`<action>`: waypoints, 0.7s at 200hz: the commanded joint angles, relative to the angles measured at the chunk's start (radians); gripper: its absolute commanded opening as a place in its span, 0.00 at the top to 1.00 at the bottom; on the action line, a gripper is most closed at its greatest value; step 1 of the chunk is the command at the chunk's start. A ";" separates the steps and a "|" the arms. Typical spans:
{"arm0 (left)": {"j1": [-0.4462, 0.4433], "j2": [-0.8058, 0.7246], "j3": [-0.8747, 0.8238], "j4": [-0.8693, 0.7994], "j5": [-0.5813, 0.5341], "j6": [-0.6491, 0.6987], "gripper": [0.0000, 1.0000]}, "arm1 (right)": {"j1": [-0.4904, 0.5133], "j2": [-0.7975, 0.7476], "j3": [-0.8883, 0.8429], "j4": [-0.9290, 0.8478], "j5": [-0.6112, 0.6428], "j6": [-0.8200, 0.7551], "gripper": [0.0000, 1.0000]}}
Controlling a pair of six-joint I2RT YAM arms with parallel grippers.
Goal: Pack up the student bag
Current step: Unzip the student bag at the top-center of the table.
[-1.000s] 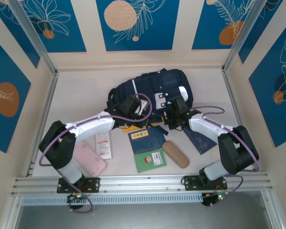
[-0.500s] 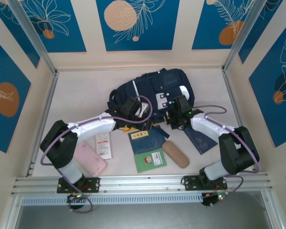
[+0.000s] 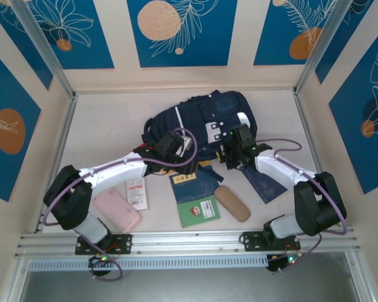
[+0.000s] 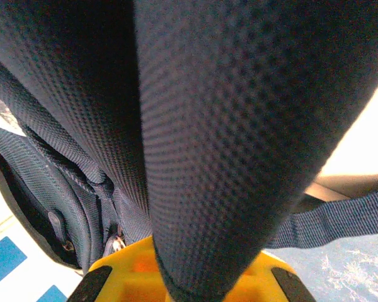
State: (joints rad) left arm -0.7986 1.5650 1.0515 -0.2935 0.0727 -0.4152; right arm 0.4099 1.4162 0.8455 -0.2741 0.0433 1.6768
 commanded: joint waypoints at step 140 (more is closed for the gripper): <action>-0.042 0.069 0.027 0.118 -0.227 -0.145 0.31 | 0.050 -0.035 0.243 -0.087 -0.037 0.101 1.00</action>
State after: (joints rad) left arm -0.8345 1.5822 1.0271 -0.2165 -0.0910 -0.5449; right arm 0.4450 1.4078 1.0382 -0.3885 0.0444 1.7473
